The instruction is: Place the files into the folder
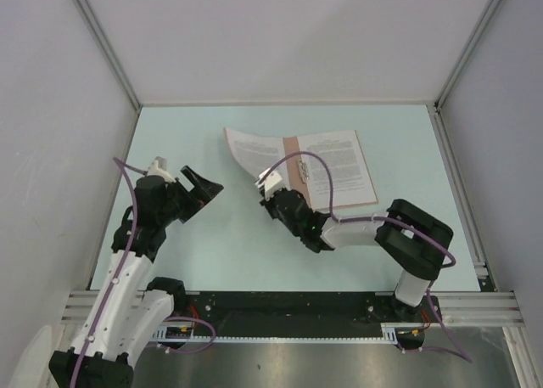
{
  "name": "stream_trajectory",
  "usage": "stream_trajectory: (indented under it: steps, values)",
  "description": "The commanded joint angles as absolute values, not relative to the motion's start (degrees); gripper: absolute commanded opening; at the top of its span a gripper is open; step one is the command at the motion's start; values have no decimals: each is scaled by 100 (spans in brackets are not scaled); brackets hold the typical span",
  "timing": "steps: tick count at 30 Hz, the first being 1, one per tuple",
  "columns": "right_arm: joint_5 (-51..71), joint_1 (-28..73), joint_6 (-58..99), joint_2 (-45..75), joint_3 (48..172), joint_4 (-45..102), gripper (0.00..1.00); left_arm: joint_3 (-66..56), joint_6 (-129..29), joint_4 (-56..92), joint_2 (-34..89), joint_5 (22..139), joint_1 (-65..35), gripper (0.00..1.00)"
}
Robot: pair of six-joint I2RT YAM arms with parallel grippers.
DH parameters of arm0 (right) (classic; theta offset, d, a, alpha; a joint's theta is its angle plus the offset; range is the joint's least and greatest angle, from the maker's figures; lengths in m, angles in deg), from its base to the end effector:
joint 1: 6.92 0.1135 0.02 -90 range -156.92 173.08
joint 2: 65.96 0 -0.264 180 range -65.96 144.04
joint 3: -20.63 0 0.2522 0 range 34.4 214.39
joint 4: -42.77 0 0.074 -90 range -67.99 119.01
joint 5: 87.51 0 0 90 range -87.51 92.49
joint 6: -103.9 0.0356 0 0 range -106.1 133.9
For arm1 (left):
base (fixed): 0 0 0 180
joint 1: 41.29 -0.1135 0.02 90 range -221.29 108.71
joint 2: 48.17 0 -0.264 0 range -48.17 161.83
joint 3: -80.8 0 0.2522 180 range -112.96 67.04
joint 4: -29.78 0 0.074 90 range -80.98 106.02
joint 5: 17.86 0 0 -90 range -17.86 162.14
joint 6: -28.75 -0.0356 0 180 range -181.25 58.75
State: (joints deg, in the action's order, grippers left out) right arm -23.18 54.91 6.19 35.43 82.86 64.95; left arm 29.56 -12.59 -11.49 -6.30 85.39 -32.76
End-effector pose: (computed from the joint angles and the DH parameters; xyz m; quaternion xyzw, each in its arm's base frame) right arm 0.1879 0.3181 0.1821 -0.3383 0.7191 0.1049 0.5978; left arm 0.1615 -0.0325 0.2733 -0.2453 0.8349 -0.3194 0.3752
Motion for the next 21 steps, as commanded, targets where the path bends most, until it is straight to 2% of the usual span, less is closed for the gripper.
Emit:
stream_trajectory:
  steps: [1, 5, 10, 15, 21]
  values:
    - [-1247, 4645, 2206, 2871, 8169, 5968, 0, 2415, -1879, -1281, -993, 7926, -3241, 100]
    - [10, 3303, 3460, 2370, 7852, 5968, 0, 2380, -1968, -1307, -1082, 7846, -3241, 100]
    - [1378, 1859, 4307, 2009, 7474, 6073, 0, 2546, -1951, -1150, -1099, 8030, -3241, 100]
    - [2585, -27, 5569, 2167, 6877, 6940, 0, 2670, -1898, -1061, -1126, 8180, -3241, 100]
    - [3606, -1437, 6504, 2606, 6129, 7769, 0, 2740, -1898, -1000, -1117, 8259, -3241, 100]
